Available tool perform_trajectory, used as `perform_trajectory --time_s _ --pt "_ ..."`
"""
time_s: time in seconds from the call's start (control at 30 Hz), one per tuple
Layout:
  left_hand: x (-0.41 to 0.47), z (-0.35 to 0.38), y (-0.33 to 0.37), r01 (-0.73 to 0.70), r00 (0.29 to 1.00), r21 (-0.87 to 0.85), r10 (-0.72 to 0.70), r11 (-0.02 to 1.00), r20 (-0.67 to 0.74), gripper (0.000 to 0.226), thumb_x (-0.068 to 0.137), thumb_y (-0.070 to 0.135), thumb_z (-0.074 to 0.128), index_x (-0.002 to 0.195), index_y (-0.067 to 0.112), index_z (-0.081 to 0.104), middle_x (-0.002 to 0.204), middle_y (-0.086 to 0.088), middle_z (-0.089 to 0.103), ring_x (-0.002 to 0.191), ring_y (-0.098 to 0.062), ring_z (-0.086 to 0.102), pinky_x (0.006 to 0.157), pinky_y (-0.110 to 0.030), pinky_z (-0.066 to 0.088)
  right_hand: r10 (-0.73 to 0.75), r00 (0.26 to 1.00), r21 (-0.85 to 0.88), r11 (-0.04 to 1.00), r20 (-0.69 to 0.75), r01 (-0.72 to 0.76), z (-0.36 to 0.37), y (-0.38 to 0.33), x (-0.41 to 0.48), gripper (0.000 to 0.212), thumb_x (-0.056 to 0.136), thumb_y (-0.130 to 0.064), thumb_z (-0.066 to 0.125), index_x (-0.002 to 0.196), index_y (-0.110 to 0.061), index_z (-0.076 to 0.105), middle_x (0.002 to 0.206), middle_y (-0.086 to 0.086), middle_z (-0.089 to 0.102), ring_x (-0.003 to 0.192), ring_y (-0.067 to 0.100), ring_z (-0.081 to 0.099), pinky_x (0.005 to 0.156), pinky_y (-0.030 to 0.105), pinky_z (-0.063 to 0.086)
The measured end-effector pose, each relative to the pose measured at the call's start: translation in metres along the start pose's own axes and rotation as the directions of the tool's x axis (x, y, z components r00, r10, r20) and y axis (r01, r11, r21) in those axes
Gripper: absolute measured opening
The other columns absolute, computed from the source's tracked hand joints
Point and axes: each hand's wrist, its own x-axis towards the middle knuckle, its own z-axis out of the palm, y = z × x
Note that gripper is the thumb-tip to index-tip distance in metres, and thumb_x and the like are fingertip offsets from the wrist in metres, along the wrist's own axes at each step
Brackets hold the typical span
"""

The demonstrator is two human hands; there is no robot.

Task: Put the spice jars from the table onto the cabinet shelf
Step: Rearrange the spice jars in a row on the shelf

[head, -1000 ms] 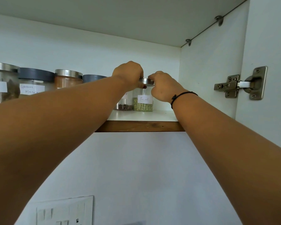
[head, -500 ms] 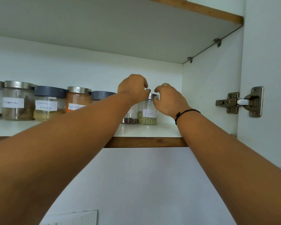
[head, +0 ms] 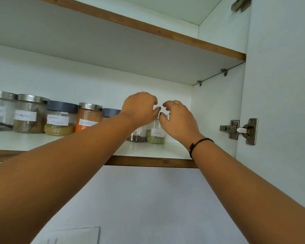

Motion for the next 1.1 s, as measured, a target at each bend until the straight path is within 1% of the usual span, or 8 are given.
perform_trajectory --time_s 0.1,0.2,0.27,0.5,0.63,0.87,0.97,1.1 --pt "-0.029 -0.024 0.004 -0.084 0.991 0.04 0.079 0.996 0.108 0.036 0.097 0.04 0.048 0.123 0.022 0.066 0.114 -0.001 0.071 0.102 -0.021 0.066 0.075 -0.031 0.049 -0.045 0.998 0.053 0.998 -0.034 0.047 -0.016 -0.02 -0.019 0.039 0.096 -0.031 0.049 0.132 -0.018 0.055 0.124 0.001 0.06 0.105 0.018 0.06 0.085 0.035 0.053" --pt "-0.051 -0.048 -0.001 -0.1 0.987 0.074 0.089 0.992 0.136 0.029 0.095 0.036 0.051 0.115 0.023 0.068 0.105 0.003 0.072 0.093 -0.017 0.066 0.068 -0.027 0.045 -0.115 0.992 0.053 0.992 -0.057 0.119 -0.024 -0.041 -0.041 0.036 0.097 -0.033 0.047 0.128 -0.02 0.058 0.117 -0.001 0.061 0.101 0.017 0.061 0.081 0.034 0.053" --pt "-0.061 -0.065 -0.007 -0.069 0.99 0.075 0.059 0.995 0.131 0.027 0.094 0.036 0.053 0.113 0.024 0.068 0.106 0.004 0.071 0.094 -0.016 0.064 0.068 -0.027 0.043 -0.138 0.989 0.066 0.988 -0.053 0.141 -0.027 -0.054 -0.052 0.034 0.097 -0.034 0.046 0.126 -0.02 0.059 0.114 -0.002 0.06 0.1 0.017 0.06 0.08 0.035 0.054" --pt "-0.104 -0.13 -0.033 0.014 0.99 0.047 -0.021 0.999 0.141 0.029 0.094 0.045 0.056 0.112 0.026 0.068 0.104 0.006 0.072 0.092 -0.014 0.064 0.071 -0.028 0.05 -0.154 0.983 0.183 0.968 -0.097 0.17 -0.05 -0.096 -0.071 0.038 0.095 -0.036 0.051 0.129 -0.019 0.057 0.117 -0.002 0.059 0.103 0.016 0.059 0.083 0.034 0.053" --pt "-0.132 -0.179 -0.045 0.035 0.991 0.072 -0.044 0.997 0.126 0.031 0.094 0.049 0.054 0.111 0.027 0.068 0.102 0.008 0.072 0.091 -0.011 0.065 0.077 -0.035 0.058 -0.164 0.982 0.228 0.957 -0.093 0.181 -0.069 -0.124 -0.079 0.04 0.096 -0.038 0.05 0.131 -0.02 0.056 0.123 -0.004 0.058 0.107 0.014 0.058 0.086 0.032 0.053" --pt "-0.17 -0.256 -0.068 0.072 0.986 0.13 -0.091 0.989 0.143 0.031 0.094 0.05 0.054 0.111 0.028 0.069 0.107 0.01 0.072 0.095 -0.009 0.064 0.082 -0.034 0.058 -0.211 0.97 0.299 0.924 -0.119 0.238 -0.092 -0.187 -0.092 0.036 0.095 -0.037 0.053 0.128 -0.022 0.058 0.115 -0.007 0.06 0.101 0.011 0.06 0.079 0.031 0.055" --pt "-0.187 -0.293 -0.079 0.099 0.984 0.143 -0.119 0.985 0.136 0.031 0.094 0.05 0.054 0.112 0.029 0.068 0.109 0.011 0.072 0.097 -0.009 0.065 0.083 -0.033 0.058 -0.234 0.964 0.36 0.895 -0.126 0.264 -0.099 -0.222 -0.094 0.036 0.096 -0.038 0.052 0.128 -0.022 0.058 0.116 -0.007 0.061 0.1 0.011 0.061 0.079 0.033 0.057" --pt "-0.222 -0.341 -0.091 0.136 0.984 0.093 -0.146 0.986 0.103 0.027 0.094 0.049 0.056 0.107 0.03 0.07 0.102 0.012 0.073 0.091 -0.005 0.067 0.08 -0.033 0.059 -0.233 0.962 0.485 0.831 -0.143 0.274 -0.108 -0.28 -0.11 0.037 0.094 -0.035 0.052 0.126 -0.019 0.06 0.111 -0.007 0.061 0.096 0.009 0.06 0.077 0.032 0.057"
